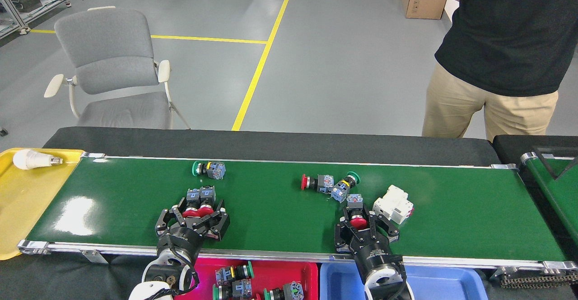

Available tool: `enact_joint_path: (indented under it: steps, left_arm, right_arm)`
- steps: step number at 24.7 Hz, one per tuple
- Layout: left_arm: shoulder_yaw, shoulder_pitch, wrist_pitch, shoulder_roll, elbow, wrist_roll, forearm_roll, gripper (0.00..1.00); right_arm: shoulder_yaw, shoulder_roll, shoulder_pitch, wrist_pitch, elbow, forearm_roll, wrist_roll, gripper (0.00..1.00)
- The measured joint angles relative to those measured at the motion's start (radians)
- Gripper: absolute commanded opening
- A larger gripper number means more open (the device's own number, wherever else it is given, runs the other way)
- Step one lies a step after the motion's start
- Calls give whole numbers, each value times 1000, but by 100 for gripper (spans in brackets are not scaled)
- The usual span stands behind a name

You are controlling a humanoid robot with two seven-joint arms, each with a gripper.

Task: Pick switch part from conveyor to tray
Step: 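Lower both held switch parts into the red tray and open grippers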

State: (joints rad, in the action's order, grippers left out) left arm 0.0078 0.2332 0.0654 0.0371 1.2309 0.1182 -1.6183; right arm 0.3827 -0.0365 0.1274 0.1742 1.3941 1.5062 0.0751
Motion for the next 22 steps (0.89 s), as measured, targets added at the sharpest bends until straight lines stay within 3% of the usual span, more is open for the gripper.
enact_joint_path:
  steps: [1, 3, 4, 5, 6, 9, 11, 15, 17, 19, 20, 22]
  left_arm:
    - [0, 0, -2, 0, 0, -1, 3, 28]
    - [3, 0, -5, 0, 0, -4, 14, 23]
    - [3, 0, -5, -2, 0, -5, 25, 22]
    - [3, -1, -5, -3, 1, -5, 36, 21]
    - [3, -1, -5, -3, 2, -5, 43, 21]
    - [0, -16, -9, -4, 17, -5, 50, 21]
    - [-4, -62, 54, -7, 92, -5, 56, 22]
    - [2, -265, 360, -20, 376, -6, 74, 30]
    - [18, -381, 539, -24, 499, -6, 88, 52]
    - [44, -449, 639, -24, 529, -6, 99, 90]
    - [55, -466, 664, -23, 530, -7, 101, 100]
    - [85, -484, 694, -15, 533, -7, 109, 100]
  right_arm:
    - [40, 15, -25, -20, 39, 0, -11, 11]
    - [108, 56, -82, -73, 116, 0, -19, 16]
    - [134, 74, -109, -105, 149, 0, -24, 25]
    - [159, 90, -134, -150, 179, 0, -27, 50]
    - [175, 97, -153, -200, 195, 1, -29, 98]
    - [188, 98, -175, -353, 207, 1, -44, 100]
    - [188, 97, -176, -421, 216, 1, -48, 100]
    - [175, 95, -178, -461, 259, -12, -50, 100]
    - [112, 93, -188, -463, 301, -32, -51, 100]
    - [9, 92, -240, -438, 336, -51, -57, 100]
    - [-51, 92, -271, -430, 347, -59, -62, 100]
    - [-212, 79, -319, -405, 356, -96, -86, 100]
